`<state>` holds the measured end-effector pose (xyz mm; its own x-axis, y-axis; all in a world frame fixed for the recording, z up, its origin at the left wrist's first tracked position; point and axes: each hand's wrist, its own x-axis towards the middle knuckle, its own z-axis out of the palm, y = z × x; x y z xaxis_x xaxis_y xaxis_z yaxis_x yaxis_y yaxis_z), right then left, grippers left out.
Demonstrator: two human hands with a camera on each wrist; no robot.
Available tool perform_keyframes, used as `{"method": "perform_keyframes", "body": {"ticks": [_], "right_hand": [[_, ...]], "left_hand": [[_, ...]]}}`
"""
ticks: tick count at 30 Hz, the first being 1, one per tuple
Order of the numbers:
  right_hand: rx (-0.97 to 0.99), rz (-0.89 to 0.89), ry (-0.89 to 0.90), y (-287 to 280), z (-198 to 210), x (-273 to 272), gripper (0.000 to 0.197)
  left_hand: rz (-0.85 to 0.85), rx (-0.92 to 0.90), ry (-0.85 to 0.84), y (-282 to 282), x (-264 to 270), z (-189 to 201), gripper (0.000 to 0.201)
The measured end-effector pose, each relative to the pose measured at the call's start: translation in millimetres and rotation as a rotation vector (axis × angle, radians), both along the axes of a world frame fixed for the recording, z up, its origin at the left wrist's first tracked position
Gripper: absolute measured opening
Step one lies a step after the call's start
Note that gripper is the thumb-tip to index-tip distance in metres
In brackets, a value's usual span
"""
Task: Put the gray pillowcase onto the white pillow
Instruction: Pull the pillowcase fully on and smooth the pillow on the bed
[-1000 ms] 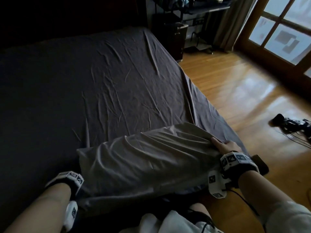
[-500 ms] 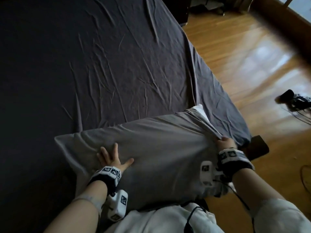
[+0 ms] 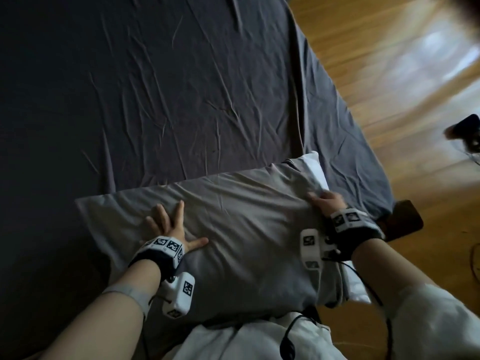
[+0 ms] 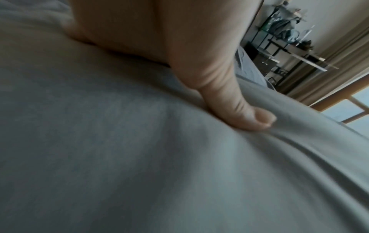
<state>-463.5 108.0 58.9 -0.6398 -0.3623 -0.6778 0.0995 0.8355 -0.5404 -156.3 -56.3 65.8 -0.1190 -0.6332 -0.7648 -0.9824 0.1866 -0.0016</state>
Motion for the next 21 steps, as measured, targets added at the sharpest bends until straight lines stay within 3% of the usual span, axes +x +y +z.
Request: {"method": "perform_keyframes", "body": {"ticks": [2,5,11,13,16,21], "right_hand": [[0.036,-0.069,0.09,23,-7,-28,0.025],[0.084,-0.032,0.157,25,-24,-39,0.029],[0.171,-0.061,-0.016,19,-59,-39,0.029],[0.156,-0.106,-0.1,25,-61,-40,0.028],[0.093,-0.164,-0.156,29,-59,-35,0.017],[0.006,-0.221,-0.139,24,-48,-20,0.013]], "left_hand": [[-0.036,0.004,-0.051,-8,-5,-2,0.128],[-0.091,0.016,-0.132,-33,-19,-6,0.133],[-0.119,-0.043,0.023,-95,-65,-16,0.122],[-0.17,-0.007,-0.053,-98,-72,-22,0.115],[-0.214,0.033,-0.141,-93,-74,-26,0.092],[-0.163,-0.023,0.031,-88,-66,-18,0.033]]}}
